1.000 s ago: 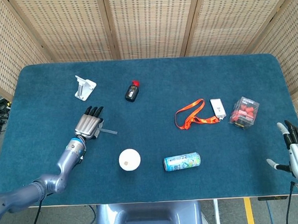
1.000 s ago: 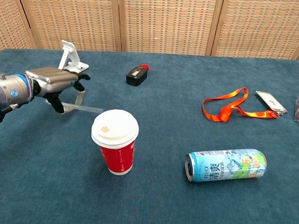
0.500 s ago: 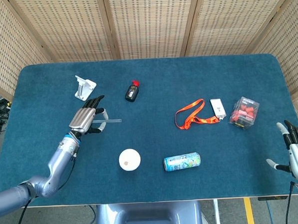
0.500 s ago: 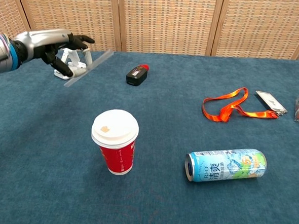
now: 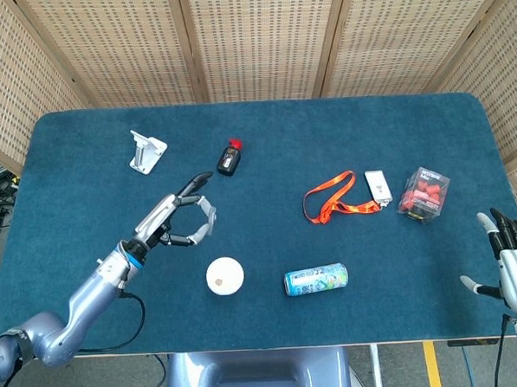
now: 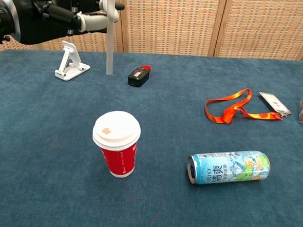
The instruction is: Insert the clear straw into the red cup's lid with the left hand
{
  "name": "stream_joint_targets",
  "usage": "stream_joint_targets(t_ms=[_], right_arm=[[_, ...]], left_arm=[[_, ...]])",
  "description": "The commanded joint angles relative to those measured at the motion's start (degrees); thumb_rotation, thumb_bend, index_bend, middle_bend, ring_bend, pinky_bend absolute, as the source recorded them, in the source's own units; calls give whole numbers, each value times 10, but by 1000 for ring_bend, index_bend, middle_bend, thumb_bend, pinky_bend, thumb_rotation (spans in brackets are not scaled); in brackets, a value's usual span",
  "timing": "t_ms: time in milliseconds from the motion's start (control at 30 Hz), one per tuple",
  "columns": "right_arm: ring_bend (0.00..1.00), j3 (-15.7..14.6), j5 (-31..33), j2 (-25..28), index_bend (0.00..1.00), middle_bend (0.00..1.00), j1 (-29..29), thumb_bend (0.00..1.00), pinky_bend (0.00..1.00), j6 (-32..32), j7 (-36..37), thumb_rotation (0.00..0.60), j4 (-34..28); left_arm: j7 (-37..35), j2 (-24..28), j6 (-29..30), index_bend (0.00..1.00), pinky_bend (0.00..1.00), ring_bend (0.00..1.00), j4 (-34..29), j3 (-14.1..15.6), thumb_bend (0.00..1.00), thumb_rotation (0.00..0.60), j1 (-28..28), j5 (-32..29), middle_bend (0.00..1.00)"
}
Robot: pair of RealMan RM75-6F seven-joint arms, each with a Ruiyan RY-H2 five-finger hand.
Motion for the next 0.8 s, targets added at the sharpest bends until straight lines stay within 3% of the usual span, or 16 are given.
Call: stream_joint_targets(t_ms=[33, 233, 800], right_arm=[[0, 0, -1, 1, 36, 0, 0, 67, 0, 2, 1, 600, -1], [0, 0, -3, 3, 36, 0, -2, 67, 0, 4, 1, 600, -4], [0, 0, -3, 5, 36, 0, -2, 67, 0, 5, 4, 600, -7]], left_arm=[[-103, 30, 22, 557, 0, 0, -24, 32, 451, 600, -3, 91, 0], [-142, 34, 40, 573, 0, 0, -16, 75, 451, 600, -23, 138, 0], [-152, 1, 80, 582, 0, 0, 21, 149, 451, 600, -42, 143, 0]])
